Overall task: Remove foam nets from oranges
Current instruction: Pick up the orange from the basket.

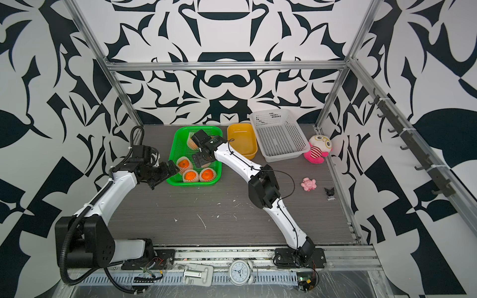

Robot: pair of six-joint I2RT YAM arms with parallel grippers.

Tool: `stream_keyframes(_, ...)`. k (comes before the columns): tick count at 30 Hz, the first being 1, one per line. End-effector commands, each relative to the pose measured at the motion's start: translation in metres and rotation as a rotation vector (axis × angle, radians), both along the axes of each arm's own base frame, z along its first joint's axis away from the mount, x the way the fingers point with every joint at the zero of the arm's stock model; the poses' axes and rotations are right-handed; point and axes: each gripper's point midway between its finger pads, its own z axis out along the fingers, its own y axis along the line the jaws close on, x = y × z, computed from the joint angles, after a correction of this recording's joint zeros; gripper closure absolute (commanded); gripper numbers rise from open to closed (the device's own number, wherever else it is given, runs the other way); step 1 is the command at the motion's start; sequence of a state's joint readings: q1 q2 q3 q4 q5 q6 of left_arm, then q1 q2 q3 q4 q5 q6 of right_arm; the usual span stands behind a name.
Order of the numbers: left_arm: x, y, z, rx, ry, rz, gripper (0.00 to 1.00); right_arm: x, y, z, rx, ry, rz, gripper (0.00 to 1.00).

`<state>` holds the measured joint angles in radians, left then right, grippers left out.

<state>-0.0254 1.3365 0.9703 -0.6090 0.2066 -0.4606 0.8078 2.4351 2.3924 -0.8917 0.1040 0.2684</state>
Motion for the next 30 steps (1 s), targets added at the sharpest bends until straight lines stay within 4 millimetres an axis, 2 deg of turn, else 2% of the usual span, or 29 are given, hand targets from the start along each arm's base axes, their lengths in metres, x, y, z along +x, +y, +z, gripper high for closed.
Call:
stream_keyframes(1, 0.004, 0.000, 0.006, -0.008, -0.014, 0.002, 0.01, 0.010, 0.006, 0.028, 0.022, -0.082, 0.008, 0.04)
stream_keyframes(4, 0.005, -0.002, 0.006, -0.025, -0.016, 0.002, 0.01, 0.015, 0.010, 0.029, 0.029, -0.095, 0.011, 0.04)
stream_keyframes(5, 0.005, -0.003, 0.006, -0.029, -0.016, 0.000, 0.01, 0.017, 0.012, 0.018, 0.024, -0.083, 0.014, 0.04)
stream_keyframes(11, 0.004, -0.005, 0.001, -0.042, -0.001, 0.001, 0.01, 0.025, 0.021, 0.008, 0.053, -0.079, 0.013, 0.04)
stream_keyframes(25, 0.002, -0.006, -0.003, -0.049, 0.007, 0.003, 0.01, 0.035, 0.018, -0.020, 0.042, -0.056, -0.022, 0.05)
stream_keyframes(30, 0.003, -0.006, -0.002, -0.051, 0.003, 0.005, 0.01, 0.035, 0.018, -0.032, 0.030, -0.044, -0.025, 0.11)
